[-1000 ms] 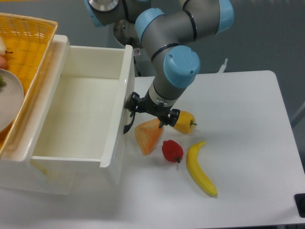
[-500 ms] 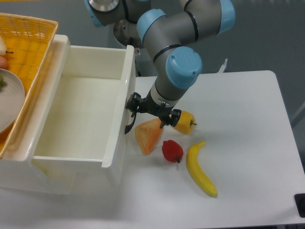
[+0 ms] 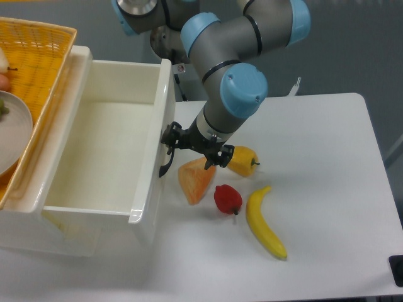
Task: Slide the top white drawer open
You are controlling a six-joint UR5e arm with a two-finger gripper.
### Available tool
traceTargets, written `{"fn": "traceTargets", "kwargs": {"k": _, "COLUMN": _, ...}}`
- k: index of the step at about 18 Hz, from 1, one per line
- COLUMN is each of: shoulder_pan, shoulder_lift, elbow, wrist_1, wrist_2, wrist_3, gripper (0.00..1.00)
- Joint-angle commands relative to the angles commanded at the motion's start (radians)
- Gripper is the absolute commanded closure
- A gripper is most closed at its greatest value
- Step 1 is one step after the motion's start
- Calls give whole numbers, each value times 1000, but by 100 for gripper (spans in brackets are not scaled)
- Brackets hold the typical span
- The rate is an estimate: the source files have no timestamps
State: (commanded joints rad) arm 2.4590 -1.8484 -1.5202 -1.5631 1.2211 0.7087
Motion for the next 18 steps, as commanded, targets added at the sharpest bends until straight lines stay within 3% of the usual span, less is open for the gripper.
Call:
{"fn": "traceTargets", "kwargs": {"k": 14, "shoulder_pan": 40, "shoulder_lift": 11, "elbow": 6, "wrist_1": 17, "wrist_2": 6, "wrist_3": 20, "gripper": 0}}
{"fn": "traceTargets", "kwargs": {"k": 18, "shoulder_pan": 52, "shoulder_lift": 15, "elbow": 15, "wrist_1": 38, "wrist_2": 11, "wrist_3": 136, "gripper": 0}}
